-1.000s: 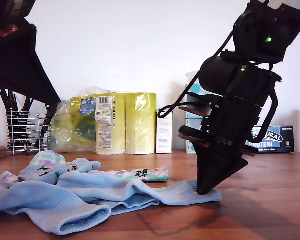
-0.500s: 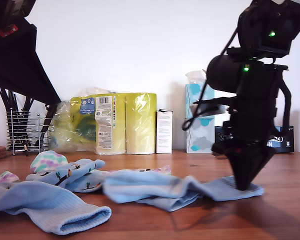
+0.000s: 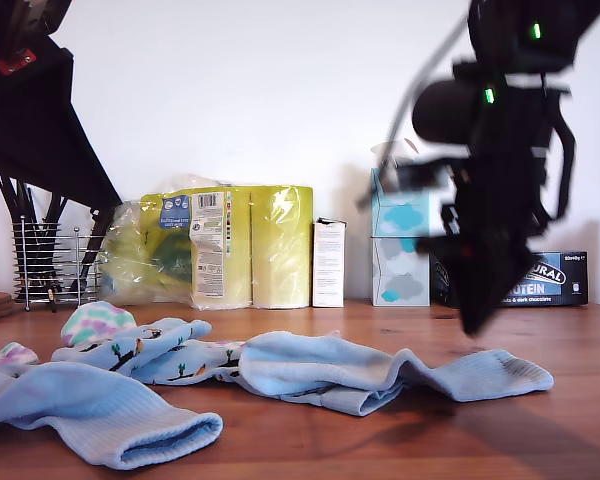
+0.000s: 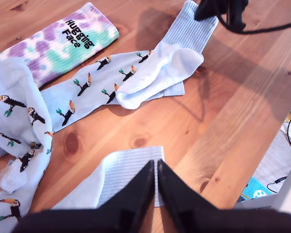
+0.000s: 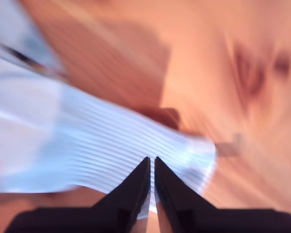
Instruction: Pair up the socks based on colour and pattern, by placing each sock on top of its pair
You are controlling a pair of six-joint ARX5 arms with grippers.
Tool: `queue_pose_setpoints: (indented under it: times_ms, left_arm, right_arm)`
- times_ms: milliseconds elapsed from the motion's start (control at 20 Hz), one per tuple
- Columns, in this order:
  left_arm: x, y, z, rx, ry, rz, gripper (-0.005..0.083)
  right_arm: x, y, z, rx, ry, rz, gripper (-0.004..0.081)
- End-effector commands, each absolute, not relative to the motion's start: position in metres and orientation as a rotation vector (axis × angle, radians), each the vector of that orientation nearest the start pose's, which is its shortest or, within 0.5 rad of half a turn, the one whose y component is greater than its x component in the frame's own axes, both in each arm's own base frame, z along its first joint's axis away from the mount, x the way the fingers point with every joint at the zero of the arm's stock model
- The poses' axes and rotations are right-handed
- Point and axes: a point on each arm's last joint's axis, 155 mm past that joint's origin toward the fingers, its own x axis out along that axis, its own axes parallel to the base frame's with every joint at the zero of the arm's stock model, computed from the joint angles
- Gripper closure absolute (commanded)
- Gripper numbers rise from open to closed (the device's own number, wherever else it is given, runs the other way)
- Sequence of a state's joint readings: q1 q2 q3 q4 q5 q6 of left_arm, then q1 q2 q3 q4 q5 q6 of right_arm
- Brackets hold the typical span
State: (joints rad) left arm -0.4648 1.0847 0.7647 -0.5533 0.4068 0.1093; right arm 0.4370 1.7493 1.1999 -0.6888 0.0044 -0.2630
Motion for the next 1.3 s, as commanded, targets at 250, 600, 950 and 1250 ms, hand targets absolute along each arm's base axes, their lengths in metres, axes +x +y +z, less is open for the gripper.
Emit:
queue_pose_setpoints:
  times_ms: [250, 600, 950, 1250]
  left_arm:
    - [0.234, -0.2, 0.129, 0.141, 0.863, -0.877, 0.0794]
    - [0.233, -0.199, 0.128, 0.14, 0.868, -0.876, 0.0794]
    - [0.227, -0.197, 0.123, 0.14, 0.904, -0.873, 0.0794]
    - [0.224, -0.195, 0.121, 0.14, 0.92, -0.872, 0.0794]
  right_arm:
    - [0.335, 0.266, 0.086, -0.673, 0.874, 0.963, 0.0369]
    - [0.325, 0.304, 0.049, -0.75, 0.868, 1.059, 0.0348]
    - [0.324, 0.31, 0.022, -0.768, 0.942, 1.084, 0.0353]
    - [0.294, 0.309, 0.014, -0.815, 1.023, 1.132, 0.078]
